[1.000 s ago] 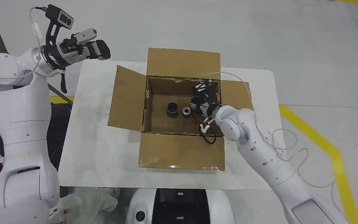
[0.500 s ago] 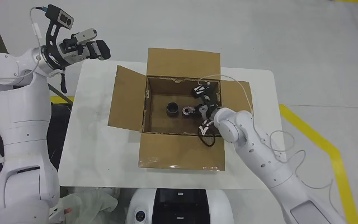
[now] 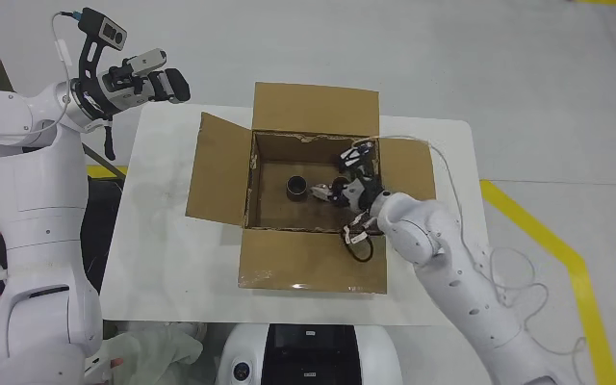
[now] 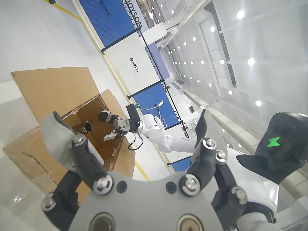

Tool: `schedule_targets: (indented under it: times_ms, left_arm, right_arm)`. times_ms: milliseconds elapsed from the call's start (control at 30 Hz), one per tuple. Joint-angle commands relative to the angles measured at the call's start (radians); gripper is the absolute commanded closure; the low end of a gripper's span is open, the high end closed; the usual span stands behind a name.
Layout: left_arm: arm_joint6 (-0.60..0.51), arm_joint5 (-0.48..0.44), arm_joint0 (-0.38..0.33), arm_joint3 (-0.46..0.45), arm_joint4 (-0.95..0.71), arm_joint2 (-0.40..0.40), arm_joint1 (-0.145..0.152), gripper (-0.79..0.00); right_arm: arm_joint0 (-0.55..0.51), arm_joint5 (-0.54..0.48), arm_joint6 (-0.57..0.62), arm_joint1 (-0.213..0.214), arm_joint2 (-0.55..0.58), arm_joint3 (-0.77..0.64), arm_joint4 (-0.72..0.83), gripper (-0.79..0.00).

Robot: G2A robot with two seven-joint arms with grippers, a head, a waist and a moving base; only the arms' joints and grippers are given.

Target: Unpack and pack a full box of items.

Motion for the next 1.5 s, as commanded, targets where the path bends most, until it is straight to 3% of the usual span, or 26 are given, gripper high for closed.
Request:
schedule_targets:
  times_ms: [0, 133, 667, 833, 1467]
  left_arm:
    - [0.000, 0.000, 0.000, 0.000, 0.000, 0.000, 0.000, -0.785]
    - [0.000, 0.000, 0.000, 0.000, 0.000, 0.000, 0.000, -0.785]
    - [0.000, 0.000, 0.000, 0.000, 0.000, 0.000, 0.000, -0.785]
    - [0.000, 0.000, 0.000, 0.000, 0.000, 0.000, 0.000, -0.785]
    - [0.000, 0.000, 0.000, 0.000, 0.000, 0.000, 0.000, -0.785]
  right_arm:
    - [-0.012, -0.032, -0.002, 0.003, 0.020, -0.018, 0.040, -0.742]
    - [-0.034, -0.091, -0.009, 0.010, 0.071, -0.042, 0.133, -0.785]
    - [-0.177, -0.247, -0.131, 0.043, 0.302, -0.061, 0.417, -0.785]
    - [-0.210, -0.301, -0.117, 0.052, 0.355, -0.047, 0.516, -0.785]
    - [-0.211, -0.302, -0.112, 0.053, 0.358, -0.046, 0.520, -0.785]
